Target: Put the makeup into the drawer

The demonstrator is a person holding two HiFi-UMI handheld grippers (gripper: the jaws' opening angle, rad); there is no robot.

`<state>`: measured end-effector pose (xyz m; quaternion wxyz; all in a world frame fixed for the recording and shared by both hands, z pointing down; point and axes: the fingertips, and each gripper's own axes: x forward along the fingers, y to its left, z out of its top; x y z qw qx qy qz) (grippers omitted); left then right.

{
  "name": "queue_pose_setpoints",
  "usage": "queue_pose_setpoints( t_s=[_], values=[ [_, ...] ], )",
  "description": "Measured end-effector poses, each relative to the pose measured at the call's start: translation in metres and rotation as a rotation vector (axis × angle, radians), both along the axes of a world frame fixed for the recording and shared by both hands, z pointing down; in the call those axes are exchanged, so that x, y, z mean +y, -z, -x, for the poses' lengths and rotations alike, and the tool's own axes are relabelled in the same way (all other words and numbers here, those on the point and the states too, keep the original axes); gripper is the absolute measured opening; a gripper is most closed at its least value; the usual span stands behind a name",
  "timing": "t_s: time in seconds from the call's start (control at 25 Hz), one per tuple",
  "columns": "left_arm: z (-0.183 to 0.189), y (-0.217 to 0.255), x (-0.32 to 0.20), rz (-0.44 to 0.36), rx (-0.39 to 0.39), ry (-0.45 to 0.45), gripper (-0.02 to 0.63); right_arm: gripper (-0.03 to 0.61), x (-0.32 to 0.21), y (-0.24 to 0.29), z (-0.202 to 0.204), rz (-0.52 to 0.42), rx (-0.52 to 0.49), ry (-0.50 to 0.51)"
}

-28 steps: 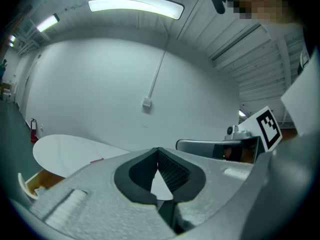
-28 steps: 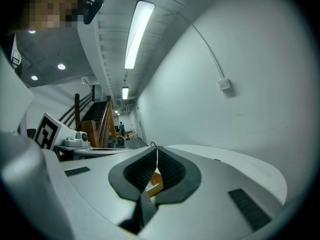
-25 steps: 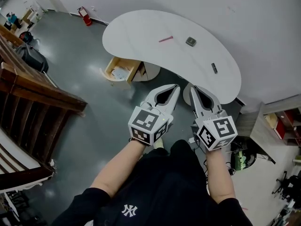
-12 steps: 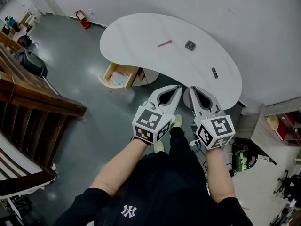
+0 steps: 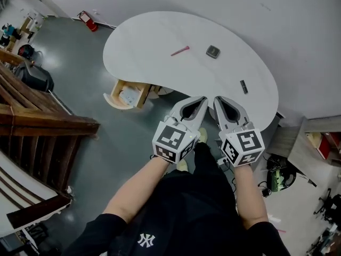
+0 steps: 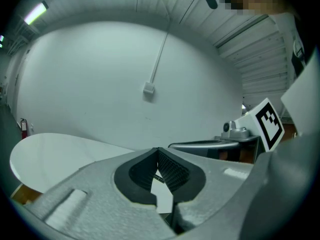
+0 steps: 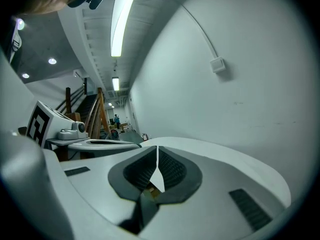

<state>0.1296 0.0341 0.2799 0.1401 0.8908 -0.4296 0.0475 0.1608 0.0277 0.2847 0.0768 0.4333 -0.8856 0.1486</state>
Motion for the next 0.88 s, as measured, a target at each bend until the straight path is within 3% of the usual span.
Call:
queue_pose_setpoints(
  t_s=[0.48, 0.88],
  values=[
    [-0.074, -0.068, -0.107, 0.092, -0.051, -0.038, 0.009, 0.018, -0.109, -0.075, -0.079, 0.117, 0.071, -0.043],
    [-0.112, -0.128, -0.149, 0.179, -0.094, -0.08, 0.011, 0.028, -0.146, -0.15, -0.132, 0.239, 0.145, -0.103]
  ],
)
